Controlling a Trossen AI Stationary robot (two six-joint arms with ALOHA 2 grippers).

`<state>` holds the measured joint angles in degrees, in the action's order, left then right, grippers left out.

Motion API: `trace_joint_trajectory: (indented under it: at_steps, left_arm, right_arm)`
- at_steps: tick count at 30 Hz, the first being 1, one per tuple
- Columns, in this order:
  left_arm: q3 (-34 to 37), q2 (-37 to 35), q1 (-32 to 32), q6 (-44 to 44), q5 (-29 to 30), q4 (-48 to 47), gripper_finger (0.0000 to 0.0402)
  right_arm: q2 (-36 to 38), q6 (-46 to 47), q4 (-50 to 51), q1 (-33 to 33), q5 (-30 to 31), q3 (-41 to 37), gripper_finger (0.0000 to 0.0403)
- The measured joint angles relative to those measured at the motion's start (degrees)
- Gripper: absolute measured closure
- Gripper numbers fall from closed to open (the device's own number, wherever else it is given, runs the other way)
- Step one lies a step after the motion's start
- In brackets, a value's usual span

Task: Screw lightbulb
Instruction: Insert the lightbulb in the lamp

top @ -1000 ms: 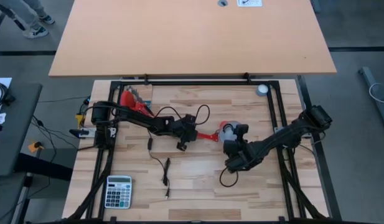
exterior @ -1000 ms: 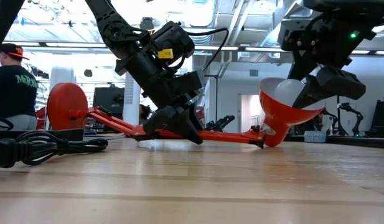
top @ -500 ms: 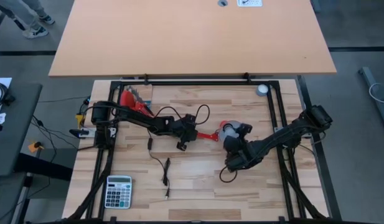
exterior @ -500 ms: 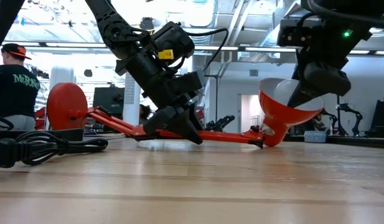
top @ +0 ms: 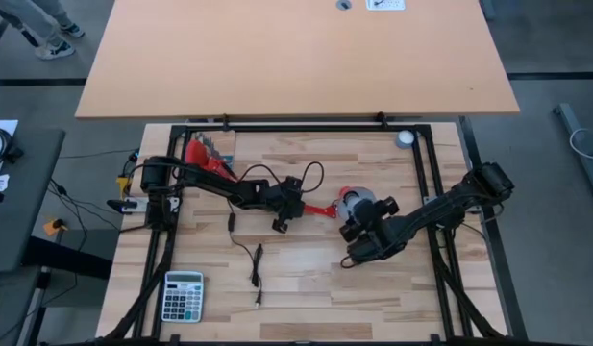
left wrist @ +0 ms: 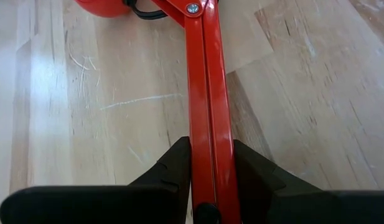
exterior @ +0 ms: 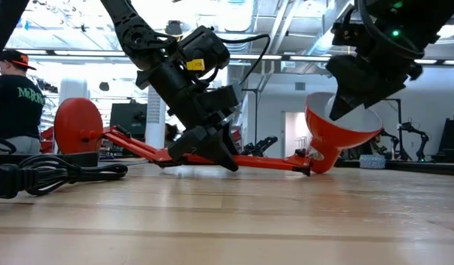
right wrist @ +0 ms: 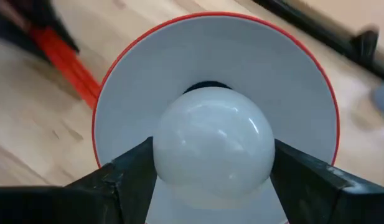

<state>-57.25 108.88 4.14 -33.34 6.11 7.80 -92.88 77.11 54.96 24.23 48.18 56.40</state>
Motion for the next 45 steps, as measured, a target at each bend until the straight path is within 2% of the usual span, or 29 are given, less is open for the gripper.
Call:
trace_joint_trajectory:
  at_steps: [3, 8, 12, 18, 21, 24, 32, 35, 45]
  left_arm:
    - [0.0, 0.0, 0.0, 0.0, 0.0, 0.0, 0.0320]
    - [0.0, 0.0, 0.0, 0.1, 0.0, 0.0, 0.0320]
    - [0.0, 0.0, 0.0, 0.1, -0.3, 0.2, 0.0320]
    - [0.0, 0.0, -0.1, 0.1, -0.7, 0.5, 0.0320]
    - [0.0, 0.0, -0.1, 0.1, -0.7, 0.4, 0.0320]
    - [0.0, 0.0, -0.1, 0.1, -0.5, 0.4, 0.0320]
    - [0.0, 0.0, -0.1, 0.1, -0.3, 0.3, 0.0320]
    - [0.0, 0.0, -0.1, 0.1, -0.3, 0.3, 0.0320]
    - [0.0, 0.0, -0.1, 0.1, -0.2, 0.3, 0.0320]
  right_arm:
    - [0.0, 8.4, -0.4, 0.0, -0.4, 0.0, 0.0116]
    - [0.0, 17.0, -0.6, 0.1, -1.2, 0.0, 0.0108]
    - [-0.1, 18.9, -0.8, 0.1, -2.0, 0.1, 0.0072]
    - [-0.2, 16.9, 1.3, 0.2, -1.5, 1.6, 0.0024]
    - [-0.2, 13.0, 4.5, 0.2, -1.0, 4.1, 0.0019]
    - [-0.2, 5.4, 7.9, 0.6, -0.9, 7.5, 0.0019]
    - [-0.2, -23.6, 11.8, 5.0, -2.2, 11.2, 0.0020]
    - [-0.2, -30.7, 12.2, 6.7, -2.2, 10.4, 0.0020]
    - [-0.2, -39.5, 15.2, 7.5, -1.5, 8.0, 0.0020]
